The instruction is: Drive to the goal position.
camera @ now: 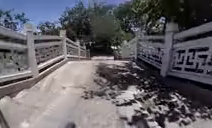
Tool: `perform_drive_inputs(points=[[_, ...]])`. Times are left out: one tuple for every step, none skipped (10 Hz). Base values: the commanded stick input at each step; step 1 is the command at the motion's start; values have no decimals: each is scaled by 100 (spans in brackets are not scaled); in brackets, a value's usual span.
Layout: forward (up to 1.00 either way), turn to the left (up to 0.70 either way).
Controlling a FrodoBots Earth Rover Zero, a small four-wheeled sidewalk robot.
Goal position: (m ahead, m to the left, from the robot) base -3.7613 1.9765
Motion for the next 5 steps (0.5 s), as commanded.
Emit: perform_drive_inputs(points=[[70,7],[70,14],[70,4],[70,0],[70,0]])
